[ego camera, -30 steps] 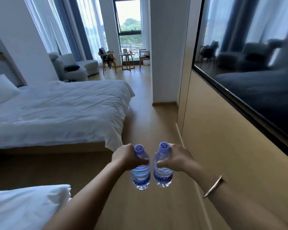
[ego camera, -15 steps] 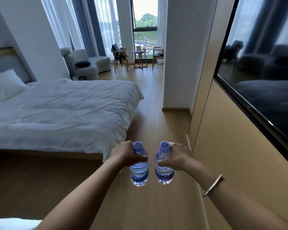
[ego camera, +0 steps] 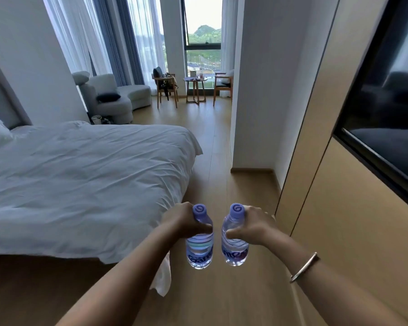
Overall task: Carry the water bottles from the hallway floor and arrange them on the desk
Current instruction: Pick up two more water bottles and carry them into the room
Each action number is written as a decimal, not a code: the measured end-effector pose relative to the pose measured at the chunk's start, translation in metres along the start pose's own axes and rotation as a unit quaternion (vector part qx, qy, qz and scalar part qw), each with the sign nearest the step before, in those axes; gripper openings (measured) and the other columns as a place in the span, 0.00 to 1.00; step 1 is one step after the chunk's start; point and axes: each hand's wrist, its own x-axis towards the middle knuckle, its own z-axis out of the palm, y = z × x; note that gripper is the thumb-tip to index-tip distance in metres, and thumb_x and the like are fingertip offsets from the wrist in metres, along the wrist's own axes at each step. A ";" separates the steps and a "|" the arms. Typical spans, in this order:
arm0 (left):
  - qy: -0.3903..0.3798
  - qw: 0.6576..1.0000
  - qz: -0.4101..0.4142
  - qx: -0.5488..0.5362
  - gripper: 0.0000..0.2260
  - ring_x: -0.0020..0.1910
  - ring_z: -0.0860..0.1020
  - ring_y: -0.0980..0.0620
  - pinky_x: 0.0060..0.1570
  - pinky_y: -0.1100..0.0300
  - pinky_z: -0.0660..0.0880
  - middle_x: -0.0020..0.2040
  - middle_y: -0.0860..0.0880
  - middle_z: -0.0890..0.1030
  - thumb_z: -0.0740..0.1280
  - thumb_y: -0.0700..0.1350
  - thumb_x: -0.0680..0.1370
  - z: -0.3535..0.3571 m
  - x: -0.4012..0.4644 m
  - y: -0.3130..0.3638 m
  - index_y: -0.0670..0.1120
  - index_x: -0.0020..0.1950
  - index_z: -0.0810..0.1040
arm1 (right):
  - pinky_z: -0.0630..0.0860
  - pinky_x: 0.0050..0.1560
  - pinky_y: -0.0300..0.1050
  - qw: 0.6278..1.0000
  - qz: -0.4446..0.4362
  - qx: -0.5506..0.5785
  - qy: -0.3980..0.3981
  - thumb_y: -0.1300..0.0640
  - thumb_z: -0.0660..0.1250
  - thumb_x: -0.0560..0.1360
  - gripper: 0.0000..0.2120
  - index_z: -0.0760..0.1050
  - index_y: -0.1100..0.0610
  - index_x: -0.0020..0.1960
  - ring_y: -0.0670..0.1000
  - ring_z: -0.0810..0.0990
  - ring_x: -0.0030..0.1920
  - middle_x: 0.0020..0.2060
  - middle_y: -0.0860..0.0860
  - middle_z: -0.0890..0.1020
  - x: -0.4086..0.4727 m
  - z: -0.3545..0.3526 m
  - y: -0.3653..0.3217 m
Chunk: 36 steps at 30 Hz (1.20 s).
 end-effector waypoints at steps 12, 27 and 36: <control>0.003 1.000 0.019 0.014 0.19 0.32 0.75 0.55 0.31 0.63 0.70 0.32 0.53 0.78 0.69 0.63 0.59 -0.055 0.208 -0.038 0.50 0.40 0.82 | 0.76 0.44 0.44 0.999 0.017 0.031 0.021 0.41 0.72 0.60 0.18 0.74 0.47 0.46 0.50 0.78 0.42 0.43 0.47 0.80 0.208 -0.025 -0.022; -0.002 0.999 -0.009 0.031 0.14 0.30 0.72 0.57 0.26 0.67 0.65 0.30 0.54 0.75 0.69 0.60 0.63 -0.070 0.477 -0.028 0.50 0.38 0.80 | 0.71 0.37 0.39 1.000 -0.020 0.016 0.014 0.41 0.72 0.61 0.16 0.71 0.44 0.43 0.48 0.77 0.39 0.39 0.44 0.78 0.474 -0.079 0.033; 0.025 0.999 -0.027 0.020 0.16 0.26 0.68 0.61 0.26 0.67 0.63 0.26 0.56 0.71 0.70 0.61 0.63 -0.090 0.629 -0.014 0.51 0.27 0.71 | 0.77 0.42 0.43 0.999 -0.035 -0.004 0.017 0.41 0.72 0.62 0.16 0.72 0.47 0.44 0.49 0.79 0.39 0.39 0.46 0.80 0.626 -0.125 0.063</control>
